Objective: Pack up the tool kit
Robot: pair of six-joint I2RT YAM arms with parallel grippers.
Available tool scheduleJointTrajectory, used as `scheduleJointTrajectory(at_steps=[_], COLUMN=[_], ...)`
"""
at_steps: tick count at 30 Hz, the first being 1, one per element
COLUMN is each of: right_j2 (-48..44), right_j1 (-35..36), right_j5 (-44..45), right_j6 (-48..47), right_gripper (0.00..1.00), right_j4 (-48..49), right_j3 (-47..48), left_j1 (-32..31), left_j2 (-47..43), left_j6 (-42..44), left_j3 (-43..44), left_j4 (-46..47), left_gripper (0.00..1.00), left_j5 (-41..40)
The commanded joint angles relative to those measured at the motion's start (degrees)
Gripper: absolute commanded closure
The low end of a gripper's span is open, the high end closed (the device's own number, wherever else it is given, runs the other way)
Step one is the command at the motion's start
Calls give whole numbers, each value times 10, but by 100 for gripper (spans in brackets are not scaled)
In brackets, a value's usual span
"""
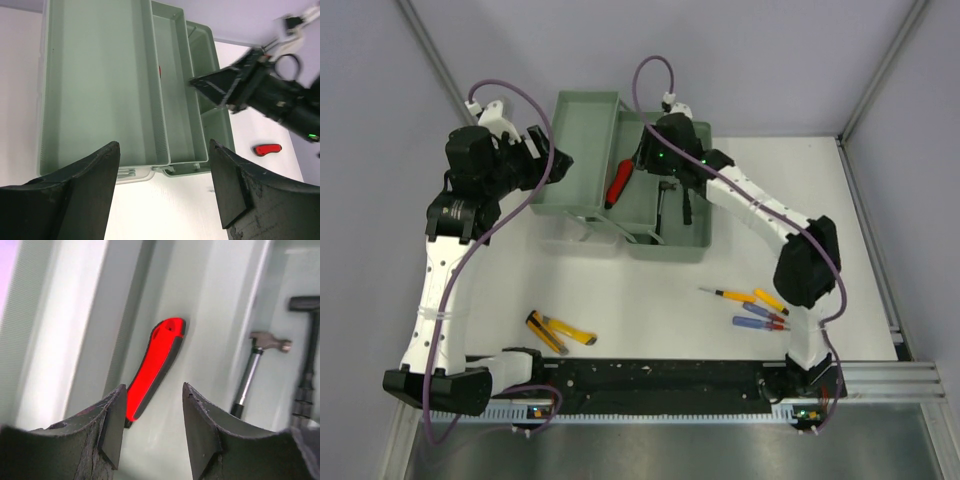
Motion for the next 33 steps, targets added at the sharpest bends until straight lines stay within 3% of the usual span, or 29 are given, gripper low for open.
scheduleJointTrajectory(at_steps=[1,9,14,15,16,17,21,33], right_j2=[-125,-268,-322,-327,-329,-334,-343,-264], right_j1=[-33,-180,-280,-296,-316,-334,-447,-516], right_j5=[54,91,123,123,124,129,92,70], right_j6=[-35,34,114,126,137,155,245,266], right_gripper=[52,50,48,45,29,20,7,6], right_j4=[9,-35,-91,-100,-106,-110,-117,-120], right_j3=[-43,-238,-363,-384,-406,-430,-526,-529], left_j1=[3,3,4,3,4,3,3,3], left_j2=[-11,-10,-9,-9,-8,-8,-8,-9], left_j6=[9,20,22,25,26,27,33,42], left_j3=[8,7,8,8,10,10,12,11], left_j4=[12,13,14,14,14,14,12,6], left_gripper=[24,21,2,2,2,2,2,1], left_j5=[-9,-2,-1,-1,1,2,2,-12])
